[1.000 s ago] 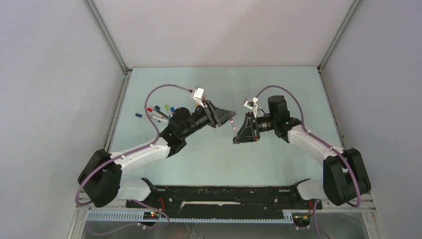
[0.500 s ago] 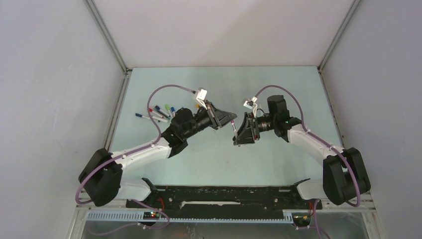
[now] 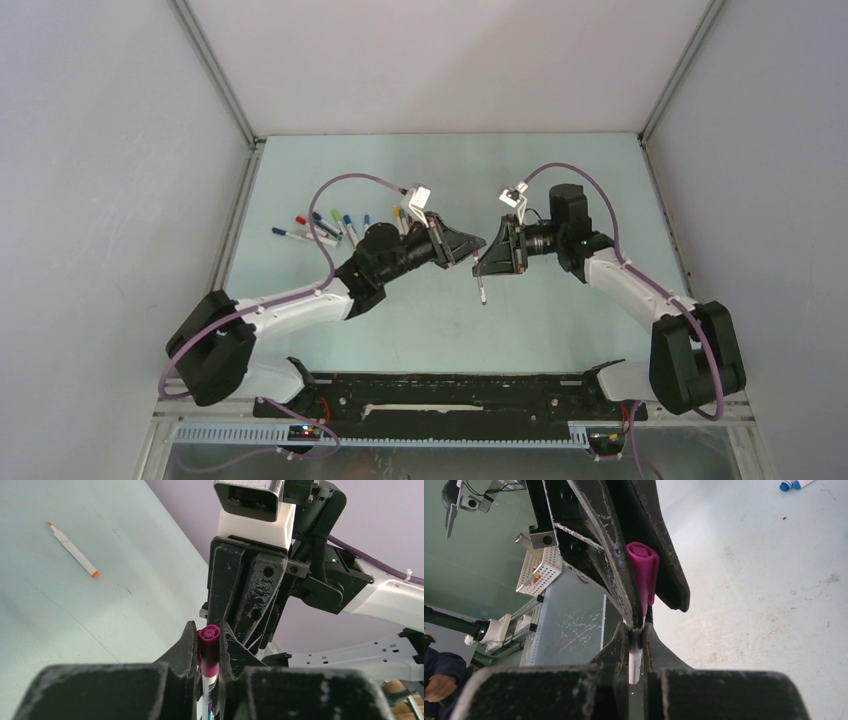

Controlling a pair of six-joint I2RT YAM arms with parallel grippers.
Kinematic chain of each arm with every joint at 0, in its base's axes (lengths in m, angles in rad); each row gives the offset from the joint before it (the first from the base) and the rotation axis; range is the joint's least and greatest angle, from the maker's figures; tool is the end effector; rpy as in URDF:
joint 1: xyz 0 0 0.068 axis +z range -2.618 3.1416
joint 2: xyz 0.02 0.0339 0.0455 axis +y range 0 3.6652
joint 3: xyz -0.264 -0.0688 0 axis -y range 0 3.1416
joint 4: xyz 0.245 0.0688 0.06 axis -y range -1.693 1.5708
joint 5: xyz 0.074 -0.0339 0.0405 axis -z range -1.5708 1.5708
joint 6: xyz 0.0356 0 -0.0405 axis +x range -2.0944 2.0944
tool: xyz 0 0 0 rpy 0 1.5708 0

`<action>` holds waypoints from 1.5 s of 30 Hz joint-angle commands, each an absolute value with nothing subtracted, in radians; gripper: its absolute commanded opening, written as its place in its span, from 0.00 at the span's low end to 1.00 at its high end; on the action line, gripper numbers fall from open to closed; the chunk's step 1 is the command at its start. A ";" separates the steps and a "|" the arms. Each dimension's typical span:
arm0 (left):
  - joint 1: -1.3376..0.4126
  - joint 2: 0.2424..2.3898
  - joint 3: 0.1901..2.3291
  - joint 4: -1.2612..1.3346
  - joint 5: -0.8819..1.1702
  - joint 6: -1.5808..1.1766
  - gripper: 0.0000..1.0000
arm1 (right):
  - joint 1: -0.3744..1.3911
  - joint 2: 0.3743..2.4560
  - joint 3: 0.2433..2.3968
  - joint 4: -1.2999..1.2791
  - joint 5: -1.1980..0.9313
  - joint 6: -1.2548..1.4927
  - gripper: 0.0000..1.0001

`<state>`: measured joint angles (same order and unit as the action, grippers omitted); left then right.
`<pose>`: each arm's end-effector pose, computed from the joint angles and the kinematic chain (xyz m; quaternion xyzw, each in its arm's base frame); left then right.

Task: Open the pen caps
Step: Open the pen cap from the pen, then place the pen cap at the center of the board.

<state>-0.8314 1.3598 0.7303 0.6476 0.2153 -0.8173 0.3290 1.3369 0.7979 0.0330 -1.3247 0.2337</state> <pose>0.2011 -0.2318 0.2779 0.0816 0.6961 -0.5719 0.4264 0.2464 0.1206 0.2560 -0.3442 0.6638 0.6202 0.2374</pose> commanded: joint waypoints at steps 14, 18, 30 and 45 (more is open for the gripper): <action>-0.616 1.210 0.948 0.738 -0.184 -0.653 0.00 | 0.472 1.395 0.838 0.090 -1.401 0.255 0.00; -0.587 1.204 0.987 0.731 -0.148 -0.649 0.00 | 0.457 1.391 0.838 0.074 -1.382 0.229 0.00; -0.541 1.288 0.951 0.398 0.233 -0.705 0.07 | 0.194 1.326 0.915 -0.310 -0.923 -0.186 0.00; -0.713 1.879 1.470 -0.319 0.007 -0.534 0.02 | 0.011 1.377 0.916 -0.244 -0.741 -0.060 0.00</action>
<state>-0.6788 1.7954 1.2926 -0.1192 0.1341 -0.6262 0.0334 1.3743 0.8795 -0.2741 -0.7639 -0.0795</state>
